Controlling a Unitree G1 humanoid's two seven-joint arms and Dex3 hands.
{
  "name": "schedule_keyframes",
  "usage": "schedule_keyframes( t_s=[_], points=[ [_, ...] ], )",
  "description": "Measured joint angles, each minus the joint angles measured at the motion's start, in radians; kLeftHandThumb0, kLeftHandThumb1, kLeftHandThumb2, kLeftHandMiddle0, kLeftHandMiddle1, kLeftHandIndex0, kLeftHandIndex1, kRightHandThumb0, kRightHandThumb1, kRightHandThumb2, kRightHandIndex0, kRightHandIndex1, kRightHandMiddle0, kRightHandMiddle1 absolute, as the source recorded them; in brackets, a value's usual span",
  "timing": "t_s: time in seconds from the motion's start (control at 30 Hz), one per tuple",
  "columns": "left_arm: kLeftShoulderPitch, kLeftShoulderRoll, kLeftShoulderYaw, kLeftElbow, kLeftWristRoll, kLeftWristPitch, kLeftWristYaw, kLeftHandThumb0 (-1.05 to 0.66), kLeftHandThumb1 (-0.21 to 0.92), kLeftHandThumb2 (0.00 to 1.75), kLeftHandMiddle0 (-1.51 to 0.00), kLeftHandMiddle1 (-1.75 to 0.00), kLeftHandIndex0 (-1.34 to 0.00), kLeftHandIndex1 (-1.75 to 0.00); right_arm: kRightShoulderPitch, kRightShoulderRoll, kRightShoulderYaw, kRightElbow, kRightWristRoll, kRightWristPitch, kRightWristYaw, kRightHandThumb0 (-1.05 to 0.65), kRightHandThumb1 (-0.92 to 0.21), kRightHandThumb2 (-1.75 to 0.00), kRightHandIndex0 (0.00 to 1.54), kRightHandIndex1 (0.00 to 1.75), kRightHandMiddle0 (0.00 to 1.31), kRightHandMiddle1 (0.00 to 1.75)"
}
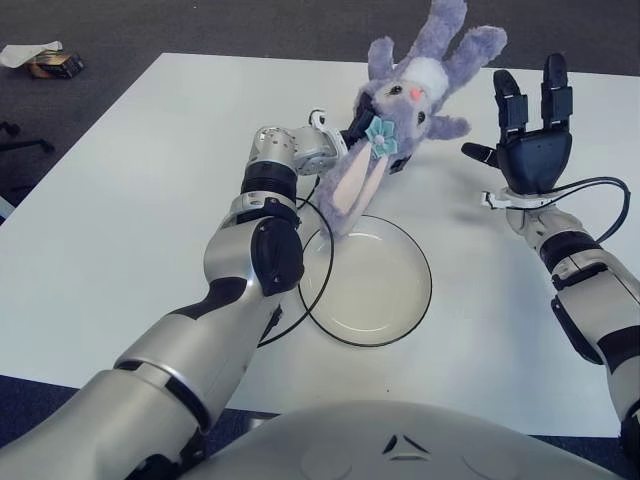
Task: Put the doll into the plate.
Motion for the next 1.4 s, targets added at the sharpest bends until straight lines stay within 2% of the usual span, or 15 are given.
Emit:
schedule_keyframes(
  t_s=[0.37, 0.57, 0.7, 1.07, 1.4],
  points=[
    [0.0, -0.002, -0.001, 0.004, -0.009, 0.013, 0.0, -0.38, 0.68, 0.86, -1.08, -1.75, -0.34, -1.75, -0.017, 0.0, 0.017, 0.001, -0.013, 0.004, -0.009, -0.77, -0.64, -0.61, 0.06, 0.05, 0.0, 0.47],
    [0.0, -0.005, -0.005, 0.004, -0.023, 0.022, 0.0, -0.38, 0.68, 0.85, -1.08, -1.75, -0.34, -1.75, -0.031, 0.0, 0.024, 0.009, -0.016, 0.016, 0.01, -0.81, -0.74, -0.52, 0.06, 0.04, 0.0, 0.44],
    [0.0, -0.009, -0.005, 0.003, -0.032, 0.029, 0.0, -0.38, 0.68, 0.86, -1.09, -1.75, -0.34, -1.75, -0.048, 0.0, 0.03, 0.014, -0.021, 0.027, 0.017, -0.82, -0.77, -0.49, 0.06, 0.04, 0.0, 0.45],
    [0.003, -0.012, -0.007, -0.006, -0.035, 0.052, 0.0, -0.39, 0.64, 0.91, -1.11, -1.75, -0.37, -1.75, -0.081, 0.001, 0.057, 0.034, -0.043, 0.027, 0.013, -0.78, -0.71, -0.48, 0.07, 0.06, 0.0, 0.58],
    [0.022, -0.013, -0.012, -0.03, -0.053, 0.094, -0.001, -0.4, 0.6, 0.96, -1.13, -1.75, -0.4, -1.75, -0.096, 0.008, 0.078, 0.049, -0.051, 0.015, 0.02, -0.8, -0.7, -0.5, 0.06, 0.05, 0.0, 0.53]
  ],
)
